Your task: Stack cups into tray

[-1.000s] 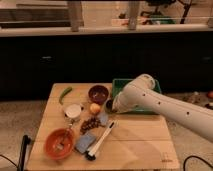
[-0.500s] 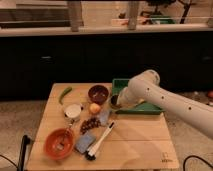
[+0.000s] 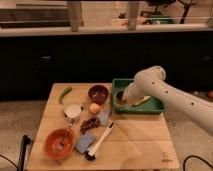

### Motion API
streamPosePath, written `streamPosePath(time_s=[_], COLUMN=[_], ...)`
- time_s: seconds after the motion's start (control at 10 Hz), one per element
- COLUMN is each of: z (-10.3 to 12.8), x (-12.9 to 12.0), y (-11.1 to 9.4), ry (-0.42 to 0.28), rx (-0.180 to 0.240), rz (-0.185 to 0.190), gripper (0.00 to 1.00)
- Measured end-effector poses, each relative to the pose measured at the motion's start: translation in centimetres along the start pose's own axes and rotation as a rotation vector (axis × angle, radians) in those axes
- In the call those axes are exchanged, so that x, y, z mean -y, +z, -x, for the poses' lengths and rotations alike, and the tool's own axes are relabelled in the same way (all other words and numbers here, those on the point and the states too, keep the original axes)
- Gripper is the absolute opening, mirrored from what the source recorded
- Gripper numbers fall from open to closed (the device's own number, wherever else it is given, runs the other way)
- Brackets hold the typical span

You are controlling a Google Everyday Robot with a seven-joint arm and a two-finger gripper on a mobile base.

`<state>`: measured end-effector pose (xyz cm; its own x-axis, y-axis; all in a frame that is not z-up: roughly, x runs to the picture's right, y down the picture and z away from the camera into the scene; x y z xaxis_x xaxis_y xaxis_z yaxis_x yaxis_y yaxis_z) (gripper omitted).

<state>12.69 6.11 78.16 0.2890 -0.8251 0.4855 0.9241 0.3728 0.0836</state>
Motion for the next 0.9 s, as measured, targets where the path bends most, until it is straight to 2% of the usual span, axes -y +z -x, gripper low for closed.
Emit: streamPosePath(time_s=[0.3,0.5,0.9], z=[-2.7,-4.4,-5.7], x=[-1.9,-2.4,-2.8], y=[0.9,2.0,3.5], ry=[0.069,0.105,0.143], rx=[0.012,0.021,0.044], rz=[0.006,0.012,0.031], gripper=[0.02,0.02,0.02])
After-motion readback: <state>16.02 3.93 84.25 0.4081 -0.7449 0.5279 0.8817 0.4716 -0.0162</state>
